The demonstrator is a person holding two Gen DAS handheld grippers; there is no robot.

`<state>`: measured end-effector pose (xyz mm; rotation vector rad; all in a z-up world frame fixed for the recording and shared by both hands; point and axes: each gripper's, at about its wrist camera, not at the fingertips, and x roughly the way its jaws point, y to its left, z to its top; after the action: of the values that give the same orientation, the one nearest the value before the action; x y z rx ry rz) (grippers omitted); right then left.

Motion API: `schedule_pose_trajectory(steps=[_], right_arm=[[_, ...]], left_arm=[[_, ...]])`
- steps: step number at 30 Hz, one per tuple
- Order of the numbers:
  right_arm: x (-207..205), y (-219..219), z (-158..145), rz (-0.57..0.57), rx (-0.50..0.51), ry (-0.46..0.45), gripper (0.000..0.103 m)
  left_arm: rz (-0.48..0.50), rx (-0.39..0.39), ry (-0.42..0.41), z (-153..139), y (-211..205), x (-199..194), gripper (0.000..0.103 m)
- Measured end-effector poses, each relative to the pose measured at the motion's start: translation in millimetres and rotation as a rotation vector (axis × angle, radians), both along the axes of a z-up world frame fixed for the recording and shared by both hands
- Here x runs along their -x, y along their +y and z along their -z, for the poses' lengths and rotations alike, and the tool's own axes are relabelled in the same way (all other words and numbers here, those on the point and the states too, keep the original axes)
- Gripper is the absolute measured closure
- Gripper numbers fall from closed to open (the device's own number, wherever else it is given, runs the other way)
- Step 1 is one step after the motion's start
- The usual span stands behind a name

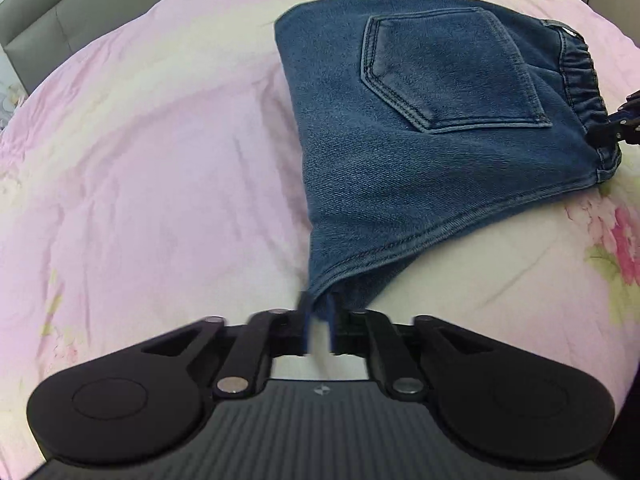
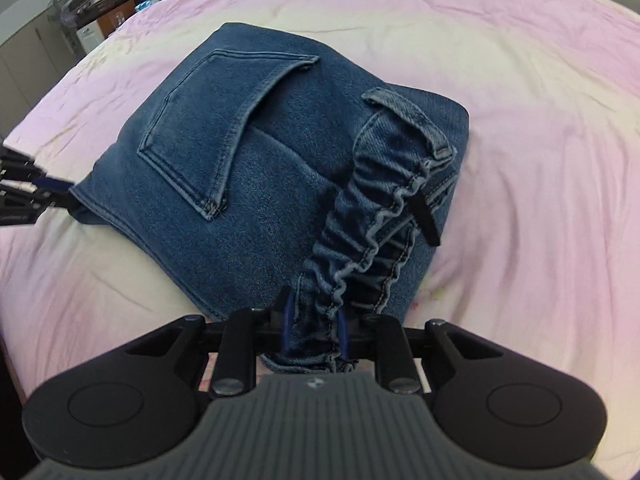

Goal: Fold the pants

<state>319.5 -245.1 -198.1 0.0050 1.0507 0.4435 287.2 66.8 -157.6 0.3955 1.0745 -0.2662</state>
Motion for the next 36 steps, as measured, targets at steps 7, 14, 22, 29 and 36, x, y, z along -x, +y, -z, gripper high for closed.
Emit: schedule_pose_trajectory(steps=[7,14,22,29,36], right_arm=[[2.1,-23.0,-18.4,0.066,-0.144,0.036,0.064],[-6.9,-60.2,-37.3,0.220,-0.349,0.025,0.044],[-50.6,-103.8,-2.6,0.437,-0.598,0.126,0.040],[-73.6,-113.4,38.0,0.446,-0.781,0.209,0.041],[-76.6,-106.6,32.7,0.440,-0.781,0.157,0.074]], left_arm=[[-0.049,0.103,-0.072,-49.4,-8.2,-7.8,0.092],[-0.079,0.192,-0.079,-41.4,-55.5,-35.7,0.081],[-0.083,0.184,0.018,-1.3,-85.6,-64.8,0.080],[-0.090,0.187,0.047,14.6,-84.7,-69.0,0.081],[-0.100,0.171,0.032,4.4,-87.5,-64.3,0.081]])
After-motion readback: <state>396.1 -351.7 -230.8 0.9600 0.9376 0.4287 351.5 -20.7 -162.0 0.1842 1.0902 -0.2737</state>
